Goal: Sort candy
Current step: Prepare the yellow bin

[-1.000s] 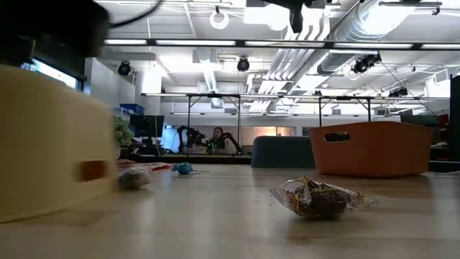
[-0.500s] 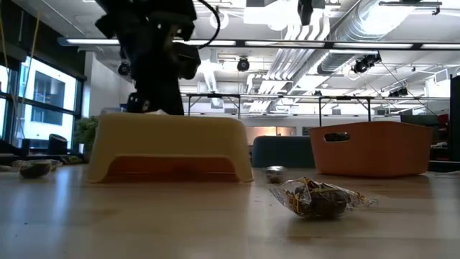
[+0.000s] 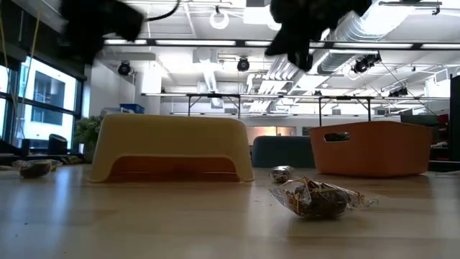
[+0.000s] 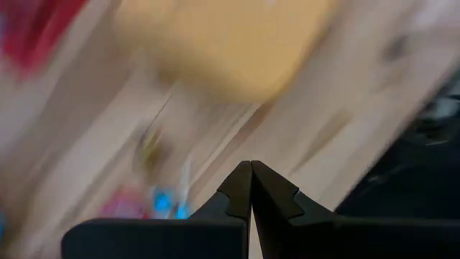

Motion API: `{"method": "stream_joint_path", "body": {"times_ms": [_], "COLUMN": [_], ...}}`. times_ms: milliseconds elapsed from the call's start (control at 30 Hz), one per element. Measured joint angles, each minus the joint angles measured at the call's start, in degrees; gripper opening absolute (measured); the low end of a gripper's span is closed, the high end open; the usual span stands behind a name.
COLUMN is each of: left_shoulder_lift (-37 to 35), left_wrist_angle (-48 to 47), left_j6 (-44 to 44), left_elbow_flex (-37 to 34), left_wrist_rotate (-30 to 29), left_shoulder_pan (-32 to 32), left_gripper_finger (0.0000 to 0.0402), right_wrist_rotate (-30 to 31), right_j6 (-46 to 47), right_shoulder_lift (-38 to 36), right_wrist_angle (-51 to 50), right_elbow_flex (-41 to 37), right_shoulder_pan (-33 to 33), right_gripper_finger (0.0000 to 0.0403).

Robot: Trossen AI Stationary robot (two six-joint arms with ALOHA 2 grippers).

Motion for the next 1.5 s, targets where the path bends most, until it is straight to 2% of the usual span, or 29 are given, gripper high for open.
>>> {"method": "stream_joint_path", "body": {"times_ms": [133,233,367,500,600,833,1000,1167,1367,1500], "left_shoulder_lift": [-2.03,-1.86,-0.23,1.87,3.72,10.23,13.6,13.36,11.37,11.02], "left_wrist_angle": [0.44,7.27,21.2,27.21,28.37,33.06,36.92,35.16,32.69,34.49], "left_j6": [-9.24,-14.84,-20.67,-23.51,-23.28,-17.64,-14.8,-9.97,-6.89,-6.8], "left_elbow_flex": [-6.88,-13.13,-20.67,-23.68,-23.87,-23.83,-23.62,-22.87,-22.79,-22.5], "left_wrist_rotate": [-0.01,0.02,-0.08,-4.58,-7.78,-10.96,-9.46,-10.02,-20.98,-23.68], "left_shoulder_pan": [-5.46,-8.01,-9.41,-9.33,-8.89,-5.87,-3.37,-1.48,0.36,1.57], "left_gripper_finger": [0.0,0.0,0.0,0.0,0.0,0.0,0.0,0.0,0.0,0.0], "right_wrist_rotate": [0.0,-0.02,-0.2,-0.24,-0.25,-0.44,-1.75,-5.07,-6.08,-6.54], "right_j6": [-0.17,-0.49,-0.15,-0.38,0.03,3.53,6.15,7.57,4.07,2.41], "right_shoulder_lift": [7.5,12.69,17.98,21.05,22.45,23.59,23.57,22.64,18.82,15.26], "right_wrist_angle": [0.04,0.04,0.12,1.61,3.77,11.21,14.0,16.32,10.73,8.12], "right_elbow_flex": [0.0,0.0,0.0,0.0,0.0,0.0,0.02,0.08,2.87,5.1], "right_shoulder_pan": [0.79,1.06,1.06,1.06,1.06,1.06,1.06,0.95,0.86,0.99], "right_gripper_finger": [0.0,0.0,0.0,0.0,0.0,0.0,0.0,0.0,0.0,0.0]}}
